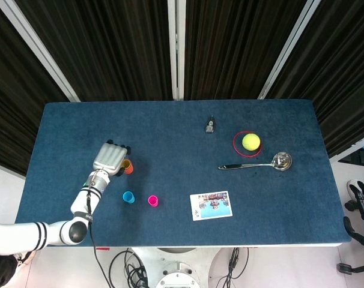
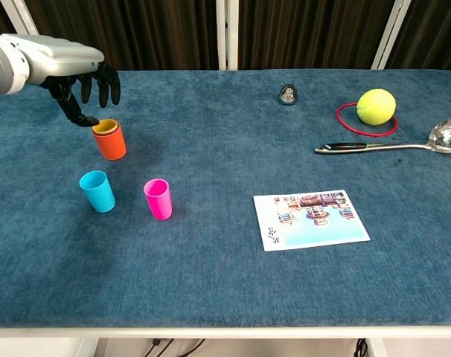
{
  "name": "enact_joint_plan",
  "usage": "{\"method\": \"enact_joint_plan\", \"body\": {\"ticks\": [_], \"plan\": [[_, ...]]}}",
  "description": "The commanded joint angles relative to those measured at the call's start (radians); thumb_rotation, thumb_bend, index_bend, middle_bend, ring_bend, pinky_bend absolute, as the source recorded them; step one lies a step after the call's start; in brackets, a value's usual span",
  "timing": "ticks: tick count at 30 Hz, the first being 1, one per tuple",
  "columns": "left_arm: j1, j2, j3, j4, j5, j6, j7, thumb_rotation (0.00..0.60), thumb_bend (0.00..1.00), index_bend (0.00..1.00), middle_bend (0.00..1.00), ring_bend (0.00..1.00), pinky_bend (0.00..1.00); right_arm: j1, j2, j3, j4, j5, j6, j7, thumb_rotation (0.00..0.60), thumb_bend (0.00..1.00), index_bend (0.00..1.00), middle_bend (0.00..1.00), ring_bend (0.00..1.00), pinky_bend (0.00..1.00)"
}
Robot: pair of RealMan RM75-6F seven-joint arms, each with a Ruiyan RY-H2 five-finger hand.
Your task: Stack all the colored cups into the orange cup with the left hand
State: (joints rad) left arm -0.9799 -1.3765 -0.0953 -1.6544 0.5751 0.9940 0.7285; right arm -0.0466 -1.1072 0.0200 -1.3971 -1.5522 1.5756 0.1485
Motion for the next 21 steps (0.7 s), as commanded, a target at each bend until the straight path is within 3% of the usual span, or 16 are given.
{"method": "enact_joint_plan", "body": {"ticks": [1, 5, 10, 15, 21], "plan": [[0.002, 0.006, -0.002, -0.008, 0.006, 0.004, -0.006, 0.6, 0.31, 0.3, 0.3, 0.36, 0.21, 0.0, 0.001, 0.0, -0.002, -0.001, 0.001, -0.001, 0.6, 0.37, 0.0, 0.0, 0.0, 0.0], [0.009, 0.039, -0.008, -0.071, 0.051, 0.051, -0.004, 0.6, 0.3, 0.3, 0.31, 0.35, 0.2, 0.0, 0.006, 0.003, -0.006, 0.001, 0.004, -0.001, 0.6, 0.37, 0.0, 0.0, 0.0, 0.0], [0.039, 0.097, -0.002, -0.227, 0.117, 0.161, 0.022, 0.6, 0.28, 0.31, 0.32, 0.32, 0.17, 0.006, 0.013, 0.013, -0.016, 0.006, 0.003, 0.003, 0.6, 0.37, 0.0, 0.0, 0.0, 0.0], [0.087, 0.151, 0.07, -0.384, 0.133, 0.236, 0.089, 0.6, 0.28, 0.32, 0.33, 0.32, 0.17, 0.013, 0.015, 0.01, -0.027, -0.01, 0.003, -0.007, 0.6, 0.37, 0.0, 0.0, 0.0, 0.0], [0.164, 0.177, 0.144, -0.47, 0.173, 0.289, 0.077, 0.6, 0.27, 0.32, 0.32, 0.32, 0.17, 0.015, 0.012, 0.007, -0.028, -0.015, 0.002, -0.006, 0.6, 0.37, 0.0, 0.0, 0.0, 0.0]]}}
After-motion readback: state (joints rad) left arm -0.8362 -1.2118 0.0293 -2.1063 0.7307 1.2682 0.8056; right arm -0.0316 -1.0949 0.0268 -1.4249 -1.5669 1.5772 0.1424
